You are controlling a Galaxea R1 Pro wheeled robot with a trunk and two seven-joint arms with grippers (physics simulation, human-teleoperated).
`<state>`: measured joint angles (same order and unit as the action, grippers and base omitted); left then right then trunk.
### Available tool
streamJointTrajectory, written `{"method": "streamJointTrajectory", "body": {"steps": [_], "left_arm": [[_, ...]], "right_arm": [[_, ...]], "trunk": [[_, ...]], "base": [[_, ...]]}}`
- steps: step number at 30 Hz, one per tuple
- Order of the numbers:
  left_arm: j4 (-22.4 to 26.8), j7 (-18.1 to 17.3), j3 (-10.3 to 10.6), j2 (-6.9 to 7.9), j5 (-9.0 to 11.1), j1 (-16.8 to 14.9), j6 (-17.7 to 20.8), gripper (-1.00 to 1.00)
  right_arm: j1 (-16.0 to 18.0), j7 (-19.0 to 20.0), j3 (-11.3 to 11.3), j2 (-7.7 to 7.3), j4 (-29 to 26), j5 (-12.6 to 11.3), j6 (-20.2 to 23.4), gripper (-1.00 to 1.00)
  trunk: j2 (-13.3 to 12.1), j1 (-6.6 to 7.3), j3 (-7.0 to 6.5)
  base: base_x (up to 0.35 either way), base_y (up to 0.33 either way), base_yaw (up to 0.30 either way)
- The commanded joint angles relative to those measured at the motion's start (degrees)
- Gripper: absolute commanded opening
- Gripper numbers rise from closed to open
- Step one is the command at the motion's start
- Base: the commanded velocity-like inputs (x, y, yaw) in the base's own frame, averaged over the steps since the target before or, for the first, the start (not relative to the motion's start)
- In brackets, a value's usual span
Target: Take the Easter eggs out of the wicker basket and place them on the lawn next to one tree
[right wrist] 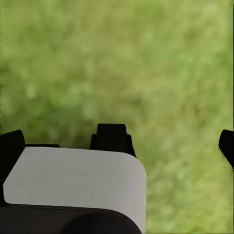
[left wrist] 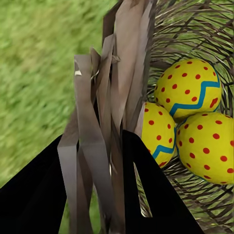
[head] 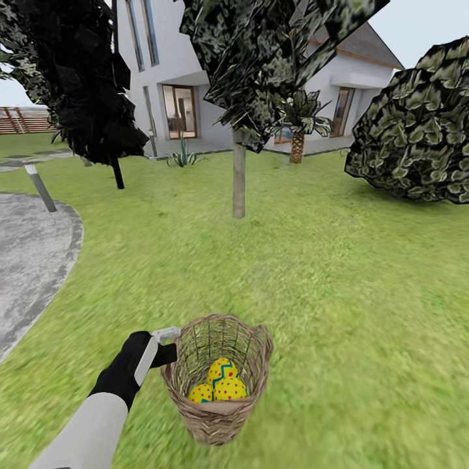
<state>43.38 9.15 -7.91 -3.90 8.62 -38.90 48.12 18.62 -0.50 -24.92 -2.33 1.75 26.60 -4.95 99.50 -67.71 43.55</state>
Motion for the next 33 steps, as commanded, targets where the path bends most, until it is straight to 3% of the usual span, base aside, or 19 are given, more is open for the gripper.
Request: {"method": "streamJointTrajectory", "body": {"steps": [1, 33], "left_arm": [[0.09, 0.52, -0.18, -0.06, 1.14, -0.04, 0.13, -1.00], [0.10, 0.52, -0.18, -0.06, 1.10, -0.04, 0.11, -1.00]], "right_arm": [[0.09, -0.04, -0.48, -0.04, 0.19, 0.47, -0.33, 1.00], [0.08, -0.03, -0.48, -0.04, 0.19, 0.47, -0.33, 1.00]], "trunk": [[0.02, -0.03, 0.05], [0.02, -0.03, 0.05]], "base": [[0.318, 0.000, 0.000], [0.318, 0.000, 0.000]]}}
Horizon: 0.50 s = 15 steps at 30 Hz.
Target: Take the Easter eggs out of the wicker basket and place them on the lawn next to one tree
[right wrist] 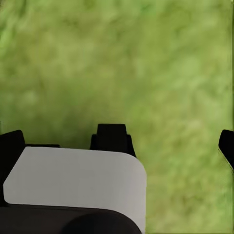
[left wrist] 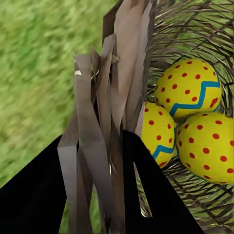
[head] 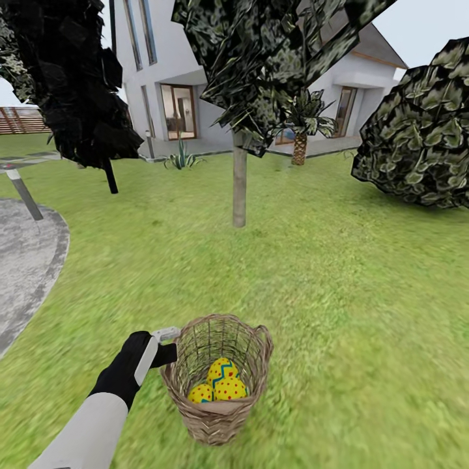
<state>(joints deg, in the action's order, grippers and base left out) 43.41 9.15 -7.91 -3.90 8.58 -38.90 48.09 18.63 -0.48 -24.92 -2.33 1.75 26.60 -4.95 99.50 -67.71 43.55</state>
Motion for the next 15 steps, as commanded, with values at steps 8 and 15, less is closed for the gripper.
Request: {"method": "streamJointTrajectory", "body": {"steps": [8, 15], "left_arm": [[0.02, 0.52, -0.17, 0.03, 1.15, -0.04, 0.08, -1.00], [-1.68, 0.43, -0.19, 0.03, 1.10, -0.04, -0.09, -1.00]], "right_arm": [[0.05, -0.05, -0.48, -0.11, 0.19, 0.47, -0.33, 1.00], [0.04, -0.05, -0.48, -0.04, 0.26, 0.44, -0.33, 1.00]], "trunk": [[0.02, -0.03, 0.05], [0.02, -0.03, 0.05]], "base": [[0.318, 0.000, 0.000], [0.318, 0.000, 0.000]]}}
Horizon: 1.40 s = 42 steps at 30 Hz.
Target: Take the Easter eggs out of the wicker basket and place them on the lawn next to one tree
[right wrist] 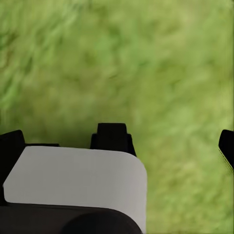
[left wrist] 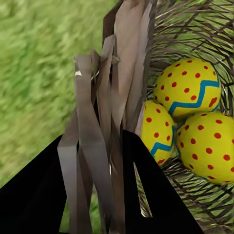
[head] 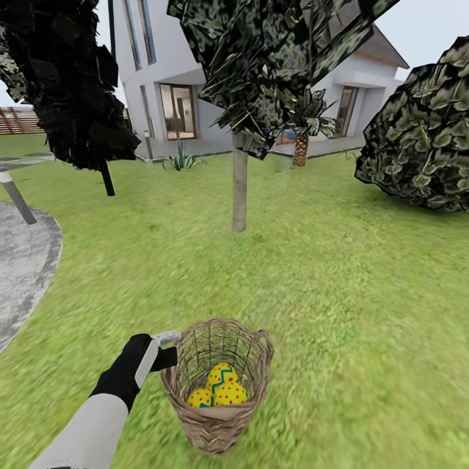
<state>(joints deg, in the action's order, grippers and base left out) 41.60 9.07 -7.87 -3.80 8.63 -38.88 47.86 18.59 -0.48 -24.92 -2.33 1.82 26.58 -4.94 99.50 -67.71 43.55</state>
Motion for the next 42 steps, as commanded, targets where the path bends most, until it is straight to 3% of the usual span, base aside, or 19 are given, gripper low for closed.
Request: {"method": "streamJointTrajectory", "body": {"steps": [1, 30, 42], "left_arm": [[-0.39, 0.51, -0.22, -0.08, 1.04, -0.05, 0.08, -1.00], [-0.83, 0.53, -0.21, -0.15, 1.04, -0.05, 0.04, -1.00], [-0.84, 0.52, -0.21, -0.05, 1.05, -0.05, 0.04, -1.00]], "right_arm": [[0.07, -0.05, -0.48, -0.04, 0.20, 0.47, -0.34, 1.00], [0.10, 0.00, -0.52, -0.07, 0.06, 0.51, -0.37, 1.00], [0.11, -0.14, -0.57, -0.39, -0.36, 0.39, -0.42, 1.00]], "trunk": [[0.02, -0.03, 0.04], [0.02, -0.03, 0.04], [0.02, -0.03, 0.04]], "base": [[0.318, 0.000, 0.000], [0.318, 0.000, 0.000], [0.318, 0.000, 0.101]]}}
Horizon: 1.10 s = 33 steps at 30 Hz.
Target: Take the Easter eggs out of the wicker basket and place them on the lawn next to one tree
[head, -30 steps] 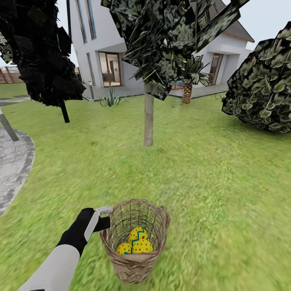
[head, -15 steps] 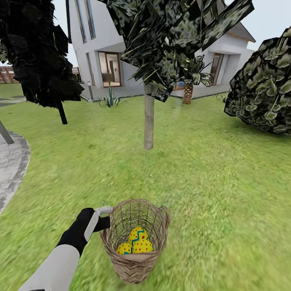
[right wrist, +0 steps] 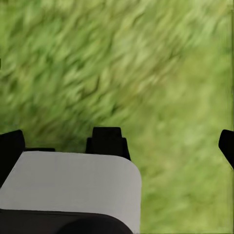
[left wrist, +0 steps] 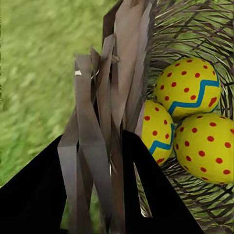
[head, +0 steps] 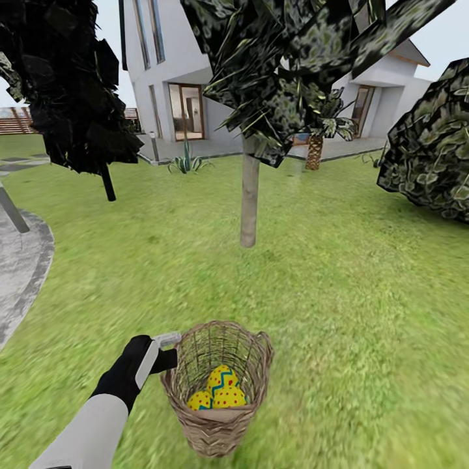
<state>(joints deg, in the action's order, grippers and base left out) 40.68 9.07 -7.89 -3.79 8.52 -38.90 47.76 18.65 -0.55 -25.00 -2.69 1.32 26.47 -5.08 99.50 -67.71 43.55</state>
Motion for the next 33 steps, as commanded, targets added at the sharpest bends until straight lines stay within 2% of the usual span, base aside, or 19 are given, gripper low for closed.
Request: {"method": "streamJointTrajectory", "body": {"steps": [1, 6, 33], "left_arm": [[0.09, 0.51, -0.21, -0.01, 1.15, -0.04, 0.14, -1.00], [0.09, 0.51, -0.24, 0.06, 1.15, -0.04, 0.14, -1.00], [0.01, 0.42, -0.30, 0.10, 1.15, -0.04, 0.14, -1.00]], "right_arm": [[0.03, -0.06, -0.56, 0.09, 0.04, 0.24, -0.24, 1.00], [0.03, -0.06, -0.66, 0.09, 0.06, -0.21, -0.10, 1.00], [0.04, 0.12, -0.58, 0.16, 0.22, 0.51, -0.19, 1.00]], "trunk": [[0.02, -0.03, 0.05], [0.02, -0.03, 0.05], [0.02, -0.03, 0.05]], "base": [[0.318, 0.000, 0.000], [0.318, 0.000, 0.000], [0.318, 0.000, 0.000]]}}
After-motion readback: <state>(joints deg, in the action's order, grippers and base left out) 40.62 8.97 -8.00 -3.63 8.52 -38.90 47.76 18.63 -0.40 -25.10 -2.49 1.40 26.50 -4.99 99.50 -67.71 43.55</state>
